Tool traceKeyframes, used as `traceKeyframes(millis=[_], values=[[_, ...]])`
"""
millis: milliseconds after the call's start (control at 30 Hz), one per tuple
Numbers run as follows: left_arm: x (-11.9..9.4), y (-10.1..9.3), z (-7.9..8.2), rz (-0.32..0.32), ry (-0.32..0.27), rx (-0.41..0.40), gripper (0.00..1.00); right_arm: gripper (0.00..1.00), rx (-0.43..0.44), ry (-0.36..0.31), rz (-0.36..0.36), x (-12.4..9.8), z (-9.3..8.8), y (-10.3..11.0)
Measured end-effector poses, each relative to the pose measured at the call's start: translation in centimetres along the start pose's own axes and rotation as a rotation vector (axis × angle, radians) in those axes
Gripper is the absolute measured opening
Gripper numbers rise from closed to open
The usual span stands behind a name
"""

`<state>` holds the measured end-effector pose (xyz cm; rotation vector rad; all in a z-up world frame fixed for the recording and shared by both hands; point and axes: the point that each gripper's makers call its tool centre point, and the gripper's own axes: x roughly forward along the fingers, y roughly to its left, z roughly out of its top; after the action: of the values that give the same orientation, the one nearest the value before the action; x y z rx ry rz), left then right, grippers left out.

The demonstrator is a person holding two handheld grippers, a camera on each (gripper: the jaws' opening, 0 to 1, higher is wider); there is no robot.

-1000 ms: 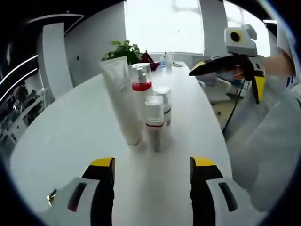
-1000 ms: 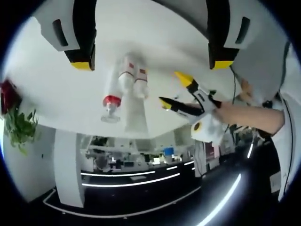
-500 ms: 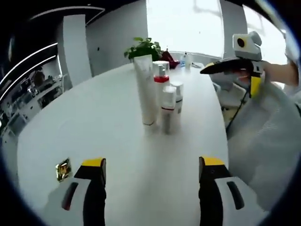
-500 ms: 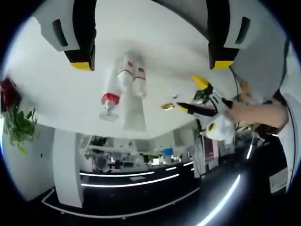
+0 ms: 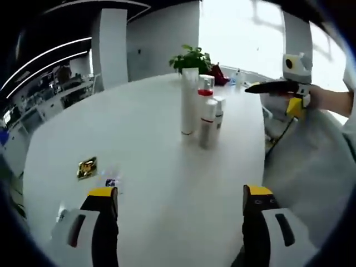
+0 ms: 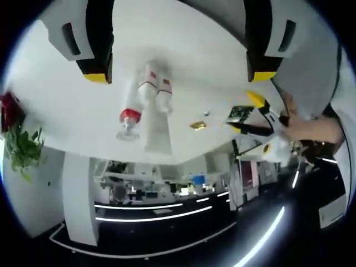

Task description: Arrange the skincare products in the storage area until every visible bottle or jar stands upright without overlapping.

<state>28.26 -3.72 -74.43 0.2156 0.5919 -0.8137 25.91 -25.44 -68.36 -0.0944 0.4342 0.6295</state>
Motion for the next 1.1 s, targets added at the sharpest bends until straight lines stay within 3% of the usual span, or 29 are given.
traceKeyframes(millis=[767,1100], values=[[-6.8,0.9,-2.9,0.137,-0.038,-0.191,0.98,0.99,-0.018,-0.021,0.018,-0.3,1.4,1.3],[-8.7,0.8,-3.4,0.193,-0.038,-0.231,0.99,0.99,-0.061,0.016,0.015,0.3,0.5,1.6]])
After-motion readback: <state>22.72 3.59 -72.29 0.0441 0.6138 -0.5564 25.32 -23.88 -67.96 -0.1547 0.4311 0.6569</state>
